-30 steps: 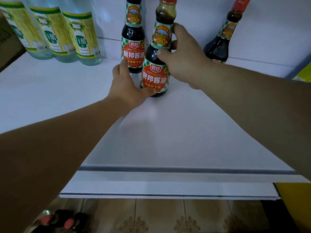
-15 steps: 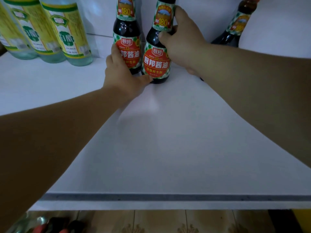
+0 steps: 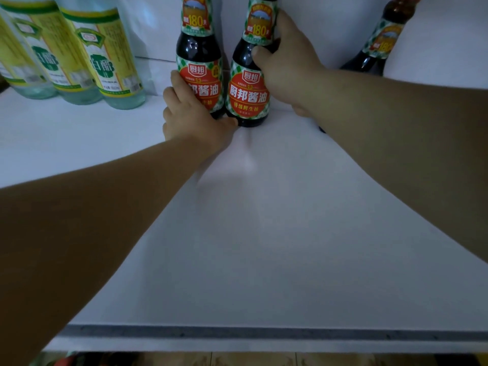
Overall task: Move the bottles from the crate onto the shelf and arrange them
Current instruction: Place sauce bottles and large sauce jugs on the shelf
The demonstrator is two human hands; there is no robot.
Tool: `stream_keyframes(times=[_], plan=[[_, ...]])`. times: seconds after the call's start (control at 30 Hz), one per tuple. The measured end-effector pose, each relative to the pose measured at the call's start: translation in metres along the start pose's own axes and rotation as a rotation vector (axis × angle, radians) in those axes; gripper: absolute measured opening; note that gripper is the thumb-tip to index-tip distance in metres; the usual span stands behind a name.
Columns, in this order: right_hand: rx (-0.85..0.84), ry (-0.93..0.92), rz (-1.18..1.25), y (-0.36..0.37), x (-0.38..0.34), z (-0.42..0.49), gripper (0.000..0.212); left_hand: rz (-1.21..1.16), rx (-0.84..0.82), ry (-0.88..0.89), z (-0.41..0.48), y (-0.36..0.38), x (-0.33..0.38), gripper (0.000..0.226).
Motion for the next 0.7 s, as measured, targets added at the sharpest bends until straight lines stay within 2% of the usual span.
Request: stream_keyframes(times=[0.1, 0.2, 0.3, 0.47, 0.7], plan=[[-0.016, 0.020, -0.026, 0.000, -0.003, -0.004, 0.045, -0.047, -0.082, 0.003, 0.000, -0.007, -0.001, 0.121], [-0.021, 0.068, -0.060, -0.002, -0.005, -0.017, 0.055, -0.084, -0.158, -0.012, -0.006, -0.017, -0.002, 0.124], [-0.011, 0.103, -0.098, -0.009, -0.011, -0.044, 0.062, -0.086, -0.238, 0.019, -0.019, -0.030, -0.011, 0.116], [-0.024, 0.147, -0.172, -0.030, -0.025, -0.105, 0.057, -0.017, -0.467, 0.207, -0.059, -0.063, -0.012, 0.090], [0.071, 0.296, -0.292, -0.100, -0.050, -0.222, 0.054, 0.072, -0.855, 0.530, -0.161, -0.100, 0.045, 0.084]])
Point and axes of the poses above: each hand's wrist, its own z-axis towards the middle knuckle, its own y-axis out of the palm, x = y × z, the point moved 2 cm from there along z, towards the middle knuckle, and after that the axes turned 6 degrees about z, right-handed, at the moved point
